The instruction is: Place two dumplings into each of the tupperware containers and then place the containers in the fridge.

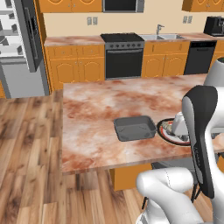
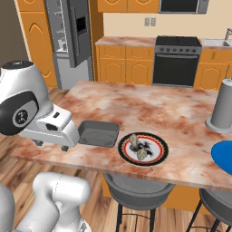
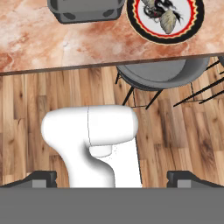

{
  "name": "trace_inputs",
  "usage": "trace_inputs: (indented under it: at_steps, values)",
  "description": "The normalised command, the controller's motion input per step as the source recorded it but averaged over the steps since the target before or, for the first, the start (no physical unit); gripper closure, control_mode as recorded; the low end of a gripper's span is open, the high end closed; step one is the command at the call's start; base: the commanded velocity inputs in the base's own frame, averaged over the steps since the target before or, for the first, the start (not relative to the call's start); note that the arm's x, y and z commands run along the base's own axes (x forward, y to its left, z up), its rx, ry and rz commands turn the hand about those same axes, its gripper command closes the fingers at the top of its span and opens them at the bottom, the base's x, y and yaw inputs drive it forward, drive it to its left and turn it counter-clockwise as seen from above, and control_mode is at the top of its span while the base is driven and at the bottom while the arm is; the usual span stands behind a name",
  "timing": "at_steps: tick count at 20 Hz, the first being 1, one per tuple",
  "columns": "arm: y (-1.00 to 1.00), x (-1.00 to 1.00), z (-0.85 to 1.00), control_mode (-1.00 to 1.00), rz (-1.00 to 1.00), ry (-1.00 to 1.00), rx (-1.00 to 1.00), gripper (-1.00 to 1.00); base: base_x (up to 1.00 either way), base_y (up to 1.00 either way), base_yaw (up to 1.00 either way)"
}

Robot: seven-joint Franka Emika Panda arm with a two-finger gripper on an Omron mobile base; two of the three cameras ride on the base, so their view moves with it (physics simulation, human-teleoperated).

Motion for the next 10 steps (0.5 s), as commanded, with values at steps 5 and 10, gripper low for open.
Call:
trace_inputs:
  at_steps: [5,10]
  values:
    - [0.0,0.0,0.0,1.0,0.0,0.0,0.0,-1.0,-0.11,0.0,0.0]
    - [-0.05,0.03,-0.05,-1.0,0.0,0.0,0.0,-1.0,0.0,0.0,0.0]
